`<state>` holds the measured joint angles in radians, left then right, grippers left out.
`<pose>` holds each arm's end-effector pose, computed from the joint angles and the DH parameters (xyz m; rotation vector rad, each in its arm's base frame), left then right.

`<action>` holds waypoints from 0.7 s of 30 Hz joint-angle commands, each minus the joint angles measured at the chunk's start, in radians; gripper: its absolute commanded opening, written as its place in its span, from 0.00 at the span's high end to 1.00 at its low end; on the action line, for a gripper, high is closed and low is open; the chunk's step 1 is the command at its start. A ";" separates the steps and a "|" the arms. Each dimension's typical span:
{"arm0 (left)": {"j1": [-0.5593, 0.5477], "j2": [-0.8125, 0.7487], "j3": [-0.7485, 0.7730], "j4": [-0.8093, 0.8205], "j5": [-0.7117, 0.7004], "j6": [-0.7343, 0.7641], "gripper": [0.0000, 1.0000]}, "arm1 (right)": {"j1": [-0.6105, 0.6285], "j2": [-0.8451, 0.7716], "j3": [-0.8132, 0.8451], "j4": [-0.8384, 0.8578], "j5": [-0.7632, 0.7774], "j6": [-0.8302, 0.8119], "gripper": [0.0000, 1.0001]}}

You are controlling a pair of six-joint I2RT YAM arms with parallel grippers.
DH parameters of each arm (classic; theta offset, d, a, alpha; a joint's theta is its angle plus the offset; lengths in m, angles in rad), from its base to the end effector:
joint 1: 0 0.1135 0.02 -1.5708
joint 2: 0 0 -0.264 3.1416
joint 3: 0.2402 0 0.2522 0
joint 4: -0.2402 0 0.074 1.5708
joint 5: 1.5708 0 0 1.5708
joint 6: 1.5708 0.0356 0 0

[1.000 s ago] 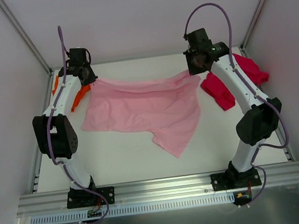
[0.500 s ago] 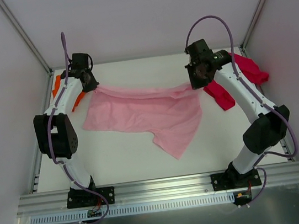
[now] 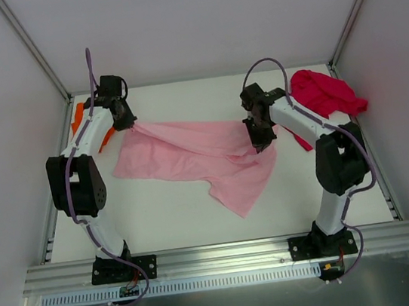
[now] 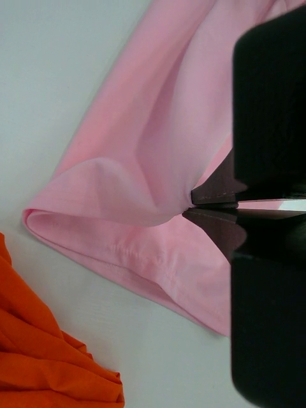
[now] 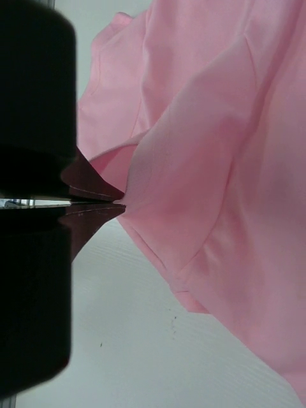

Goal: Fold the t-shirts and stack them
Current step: Fold the flattened tshirt in 1/3 of the way

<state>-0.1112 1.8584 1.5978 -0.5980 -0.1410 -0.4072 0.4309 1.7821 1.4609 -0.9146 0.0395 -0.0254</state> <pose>0.4164 -0.0415 0.2788 -0.4194 2.3824 -0.0655 0.3302 0.1502 0.2477 -0.6253 2.7347 0.0412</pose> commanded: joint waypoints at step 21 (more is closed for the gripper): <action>0.036 0.064 0.191 -0.005 0.118 -0.019 1.00 | -0.078 0.189 0.393 0.241 0.304 -0.016 0.99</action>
<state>-0.1005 1.9827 1.8477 -0.6132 -0.0296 -0.4305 0.3420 2.0468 1.9774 -0.7883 0.2909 -0.0376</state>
